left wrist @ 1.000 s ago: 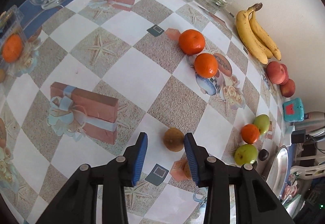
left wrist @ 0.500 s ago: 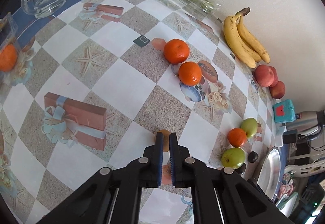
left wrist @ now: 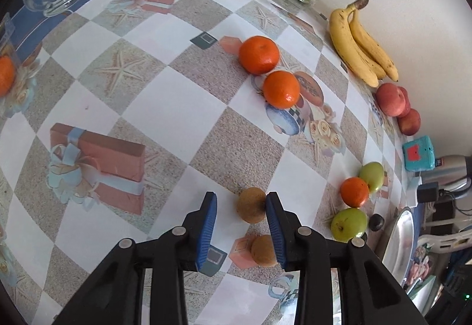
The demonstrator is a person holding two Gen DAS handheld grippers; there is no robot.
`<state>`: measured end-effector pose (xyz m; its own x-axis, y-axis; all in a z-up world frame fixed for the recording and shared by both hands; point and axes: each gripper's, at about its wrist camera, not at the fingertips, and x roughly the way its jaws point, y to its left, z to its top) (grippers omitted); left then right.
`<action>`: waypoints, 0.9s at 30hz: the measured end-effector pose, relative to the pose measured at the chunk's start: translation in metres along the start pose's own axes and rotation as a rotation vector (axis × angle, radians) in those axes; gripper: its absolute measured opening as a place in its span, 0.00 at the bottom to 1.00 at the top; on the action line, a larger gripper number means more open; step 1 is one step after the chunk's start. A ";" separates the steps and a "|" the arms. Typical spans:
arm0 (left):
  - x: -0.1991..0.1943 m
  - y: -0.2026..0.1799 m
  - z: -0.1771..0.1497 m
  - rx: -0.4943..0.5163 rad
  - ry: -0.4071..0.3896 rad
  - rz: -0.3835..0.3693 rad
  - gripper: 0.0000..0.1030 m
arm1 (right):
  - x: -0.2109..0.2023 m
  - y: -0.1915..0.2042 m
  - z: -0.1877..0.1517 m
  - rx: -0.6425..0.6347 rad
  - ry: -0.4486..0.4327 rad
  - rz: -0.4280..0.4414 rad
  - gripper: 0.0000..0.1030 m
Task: Organize fruits
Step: 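Close the right gripper on the dark plum while the left gripper grasps the brown kiwi, then carry the plum and kiwi over the steel bowl and open both grippers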
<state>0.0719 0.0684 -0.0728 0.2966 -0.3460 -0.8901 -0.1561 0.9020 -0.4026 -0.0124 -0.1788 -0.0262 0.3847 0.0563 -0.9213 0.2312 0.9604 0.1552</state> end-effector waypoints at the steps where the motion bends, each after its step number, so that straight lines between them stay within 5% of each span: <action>1: 0.001 -0.001 0.000 0.002 0.002 -0.009 0.30 | 0.000 0.000 0.000 0.001 0.001 -0.001 0.23; 4: 0.001 -0.007 -0.001 0.029 0.007 -0.016 0.22 | 0.000 -0.001 0.000 -0.001 0.001 -0.003 0.23; 17: -0.026 -0.021 0.006 0.034 -0.076 -0.057 0.21 | -0.004 -0.007 0.003 0.016 -0.023 -0.012 0.23; 27: -0.036 -0.099 -0.024 0.263 -0.081 -0.118 0.21 | -0.021 -0.078 0.006 0.196 -0.056 -0.107 0.23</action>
<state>0.0540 -0.0151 -0.0061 0.3741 -0.4401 -0.8163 0.1303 0.8964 -0.4236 -0.0326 -0.2564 -0.0167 0.3961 -0.0639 -0.9160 0.4403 0.8886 0.1284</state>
